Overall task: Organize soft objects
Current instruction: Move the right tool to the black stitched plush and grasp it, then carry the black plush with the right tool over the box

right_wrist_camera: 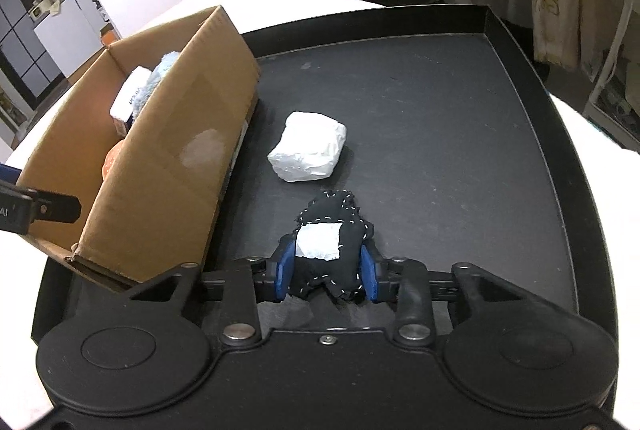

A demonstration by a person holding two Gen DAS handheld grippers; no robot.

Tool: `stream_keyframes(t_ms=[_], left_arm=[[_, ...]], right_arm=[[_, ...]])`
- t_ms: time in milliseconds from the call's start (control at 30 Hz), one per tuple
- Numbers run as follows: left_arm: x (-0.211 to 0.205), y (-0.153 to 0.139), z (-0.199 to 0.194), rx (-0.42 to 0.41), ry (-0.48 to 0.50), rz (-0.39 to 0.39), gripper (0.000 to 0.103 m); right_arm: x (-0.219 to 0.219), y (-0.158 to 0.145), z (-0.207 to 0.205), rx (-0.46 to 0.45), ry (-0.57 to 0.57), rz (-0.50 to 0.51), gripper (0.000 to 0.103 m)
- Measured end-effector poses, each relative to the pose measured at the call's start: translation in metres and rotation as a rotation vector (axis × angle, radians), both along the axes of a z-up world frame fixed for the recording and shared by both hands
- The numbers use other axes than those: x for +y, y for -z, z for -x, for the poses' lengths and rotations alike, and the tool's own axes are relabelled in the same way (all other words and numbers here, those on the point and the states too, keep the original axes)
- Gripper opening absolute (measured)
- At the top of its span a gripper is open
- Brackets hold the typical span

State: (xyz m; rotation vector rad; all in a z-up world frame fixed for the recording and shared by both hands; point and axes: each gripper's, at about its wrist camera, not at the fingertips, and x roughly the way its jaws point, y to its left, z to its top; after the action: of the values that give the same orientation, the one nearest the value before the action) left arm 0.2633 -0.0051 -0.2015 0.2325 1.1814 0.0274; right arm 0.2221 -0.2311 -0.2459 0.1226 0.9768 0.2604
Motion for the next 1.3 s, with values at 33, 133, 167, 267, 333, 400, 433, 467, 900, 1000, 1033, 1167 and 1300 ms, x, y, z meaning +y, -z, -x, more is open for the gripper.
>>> stream_keyframes(t_ms=[33, 133, 167, 267, 333, 400, 433, 467, 900, 1000, 1033, 1167, 1300], left_arm=[[0.001, -0.001, 0.000, -0.003, 0.001, 0.002, 0.072], [0.002, -0.003, 0.001, -0.011, -0.001, 0.004, 0.072], [0.003, -0.003, 0.001, -0.012, -0.003, 0.007, 0.072], [0.004, -0.006, 0.001, -0.019, -0.003, 0.014, 0.072], [0.005, -0.008, 0.002, -0.026, -0.001, 0.017, 0.072], [0.006, -0.009, 0.002, -0.031, -0.002, 0.020, 0.072], [0.006, -0.009, 0.003, -0.033, -0.003, 0.023, 0.072], [0.007, -0.010, 0.003, -0.035, -0.001, 0.025, 0.072], [0.018, -0.019, 0.010, -0.064, -0.001, 0.057, 0.072], [0.021, -0.021, 0.011, -0.072, -0.002, 0.065, 0.072], [0.022, -0.022, 0.012, -0.075, -0.002, 0.067, 0.072], [0.026, -0.023, 0.014, -0.085, 0.000, 0.078, 0.072], [0.032, -0.025, 0.017, -0.098, 0.000, 0.093, 0.072]], right_arm=[[-0.002, -0.001, 0.000, -0.001, 0.002, 0.005, 0.034], [-0.007, -0.006, -0.003, -0.005, 0.013, 0.010, 0.034], [-0.008, -0.008, -0.004, -0.009, 0.016, 0.015, 0.034], [-0.012, -0.016, -0.004, -0.022, 0.016, 0.022, 0.034], [-0.012, -0.022, -0.005, -0.029, 0.009, 0.027, 0.034], [-0.010, -0.028, -0.005, -0.043, -0.006, 0.037, 0.034], [-0.009, -0.031, -0.005, -0.047, -0.016, 0.039, 0.034], [-0.007, -0.034, -0.005, -0.049, -0.029, 0.039, 0.034], [0.023, -0.067, -0.010, -0.018, -0.206, 0.159, 0.034], [0.028, -0.074, -0.012, -0.021, -0.232, 0.181, 0.034], [0.030, -0.076, -0.013, -0.022, -0.241, 0.187, 0.034], [0.043, -0.087, -0.015, -0.032, -0.303, 0.222, 0.034], [0.060, -0.096, -0.014, -0.042, -0.391, 0.259, 0.034]])
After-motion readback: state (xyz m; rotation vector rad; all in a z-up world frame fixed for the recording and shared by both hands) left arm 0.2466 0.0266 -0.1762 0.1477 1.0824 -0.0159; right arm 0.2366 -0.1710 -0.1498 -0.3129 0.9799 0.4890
